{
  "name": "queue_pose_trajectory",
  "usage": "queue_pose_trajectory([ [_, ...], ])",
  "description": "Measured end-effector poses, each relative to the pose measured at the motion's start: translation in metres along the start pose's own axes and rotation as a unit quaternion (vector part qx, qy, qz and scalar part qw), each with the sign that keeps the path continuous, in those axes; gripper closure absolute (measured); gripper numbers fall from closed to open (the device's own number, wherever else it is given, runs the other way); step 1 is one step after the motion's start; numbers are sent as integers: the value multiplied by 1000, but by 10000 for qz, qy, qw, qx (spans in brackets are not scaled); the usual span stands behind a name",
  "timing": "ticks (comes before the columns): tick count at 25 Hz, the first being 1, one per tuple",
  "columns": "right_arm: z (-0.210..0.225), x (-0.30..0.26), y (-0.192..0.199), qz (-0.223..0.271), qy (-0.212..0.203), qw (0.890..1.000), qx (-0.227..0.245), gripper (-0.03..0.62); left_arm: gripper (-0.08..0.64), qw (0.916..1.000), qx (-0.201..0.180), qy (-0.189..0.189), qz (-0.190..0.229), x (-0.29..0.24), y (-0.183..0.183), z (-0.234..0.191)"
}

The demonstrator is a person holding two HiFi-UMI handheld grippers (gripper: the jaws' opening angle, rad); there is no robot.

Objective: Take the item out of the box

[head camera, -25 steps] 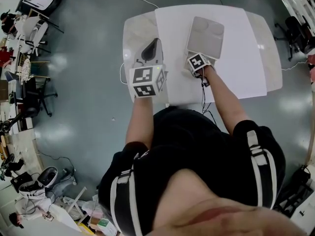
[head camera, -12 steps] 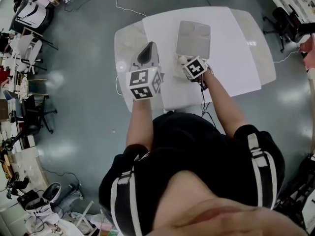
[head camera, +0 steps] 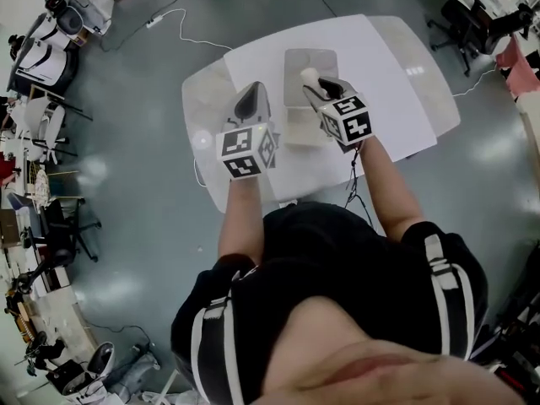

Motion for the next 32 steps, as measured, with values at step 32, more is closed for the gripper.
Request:
queue_pose_trajectory([
  [32, 105, 141, -27, 2167, 2241, 9483, -593, 457, 555, 9978, -291, 569, 182, -46, -9, 75],
])
Point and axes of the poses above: the fingertips, and each gripper's own axes: x backward along the fingers, z to its right, y out of its underside, the point moved 4 cm from there along x, backward along the fingers, and after that the axes turned 6 degrees about y, right-handed, at the moved point
